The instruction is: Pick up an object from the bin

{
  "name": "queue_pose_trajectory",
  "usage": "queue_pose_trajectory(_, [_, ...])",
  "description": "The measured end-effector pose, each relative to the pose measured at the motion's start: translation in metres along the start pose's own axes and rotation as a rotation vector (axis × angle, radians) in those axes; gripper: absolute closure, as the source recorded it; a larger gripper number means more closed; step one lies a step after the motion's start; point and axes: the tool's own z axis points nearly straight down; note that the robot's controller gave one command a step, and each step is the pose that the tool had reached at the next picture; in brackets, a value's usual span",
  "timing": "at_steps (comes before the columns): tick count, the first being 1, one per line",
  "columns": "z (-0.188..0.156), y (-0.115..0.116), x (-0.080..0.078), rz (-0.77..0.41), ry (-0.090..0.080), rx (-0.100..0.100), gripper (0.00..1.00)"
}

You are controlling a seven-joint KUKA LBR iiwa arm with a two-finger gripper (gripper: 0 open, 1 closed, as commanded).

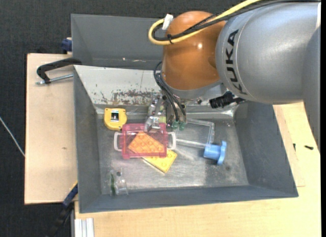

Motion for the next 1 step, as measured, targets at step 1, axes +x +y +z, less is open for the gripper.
queue_pose_trajectory(1, [0.0,-0.0001,0.0,0.0,0.0,0.0,1.0])
